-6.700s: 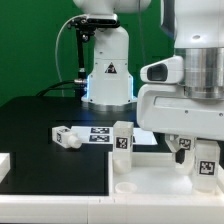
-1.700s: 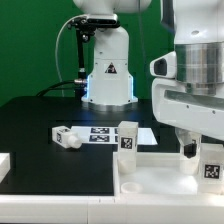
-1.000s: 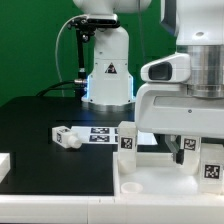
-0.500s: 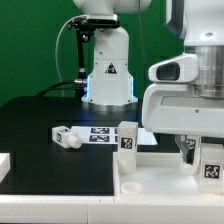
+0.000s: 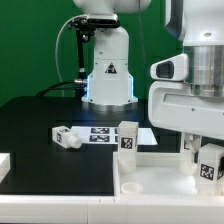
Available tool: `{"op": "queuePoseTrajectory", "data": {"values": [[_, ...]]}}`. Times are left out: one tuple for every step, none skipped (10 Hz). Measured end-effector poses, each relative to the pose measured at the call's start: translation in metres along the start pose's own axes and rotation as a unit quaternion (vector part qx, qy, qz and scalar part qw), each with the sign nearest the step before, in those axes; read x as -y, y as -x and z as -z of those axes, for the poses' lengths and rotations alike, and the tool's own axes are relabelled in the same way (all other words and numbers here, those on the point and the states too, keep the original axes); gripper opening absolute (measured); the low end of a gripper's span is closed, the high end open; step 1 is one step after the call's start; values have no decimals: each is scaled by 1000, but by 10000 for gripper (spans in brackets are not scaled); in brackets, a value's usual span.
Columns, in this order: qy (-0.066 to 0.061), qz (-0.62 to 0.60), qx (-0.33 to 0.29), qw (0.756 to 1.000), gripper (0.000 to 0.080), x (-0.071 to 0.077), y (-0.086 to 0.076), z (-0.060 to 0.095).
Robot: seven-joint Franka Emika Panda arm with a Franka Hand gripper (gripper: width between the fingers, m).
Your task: Assemble square table
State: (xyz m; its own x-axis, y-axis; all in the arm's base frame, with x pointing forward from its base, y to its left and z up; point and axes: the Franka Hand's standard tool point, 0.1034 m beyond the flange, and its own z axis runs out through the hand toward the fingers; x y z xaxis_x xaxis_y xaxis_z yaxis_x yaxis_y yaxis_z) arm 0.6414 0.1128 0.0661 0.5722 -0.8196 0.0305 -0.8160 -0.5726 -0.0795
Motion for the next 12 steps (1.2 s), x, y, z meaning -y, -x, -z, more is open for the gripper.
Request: {"op": "queuePoseTrajectory", "data": {"values": [[0,-72,-3,997,285,-1,-1,0],[-1,-149,3,989,285,-1,-2,0],[-5,-235,13,972,285,-1,-1,0],[-13,-315,31,948,285,-1,-2,-1],[-26,-385,54,921,285,-3,-3,-1],[-27,-412,65,908,285,-3,-4,0],[-26,-411,63,909,290,-3,-3,-1],[-25,-367,56,928,290,-2,-3,1],[-24,-297,39,954,524,1,-1,6],[-31,-207,31,977,524,4,1,9],[-38,-114,27,992,621,3,4,8],[-36,-70,28,996,621,1,9,6]]}}
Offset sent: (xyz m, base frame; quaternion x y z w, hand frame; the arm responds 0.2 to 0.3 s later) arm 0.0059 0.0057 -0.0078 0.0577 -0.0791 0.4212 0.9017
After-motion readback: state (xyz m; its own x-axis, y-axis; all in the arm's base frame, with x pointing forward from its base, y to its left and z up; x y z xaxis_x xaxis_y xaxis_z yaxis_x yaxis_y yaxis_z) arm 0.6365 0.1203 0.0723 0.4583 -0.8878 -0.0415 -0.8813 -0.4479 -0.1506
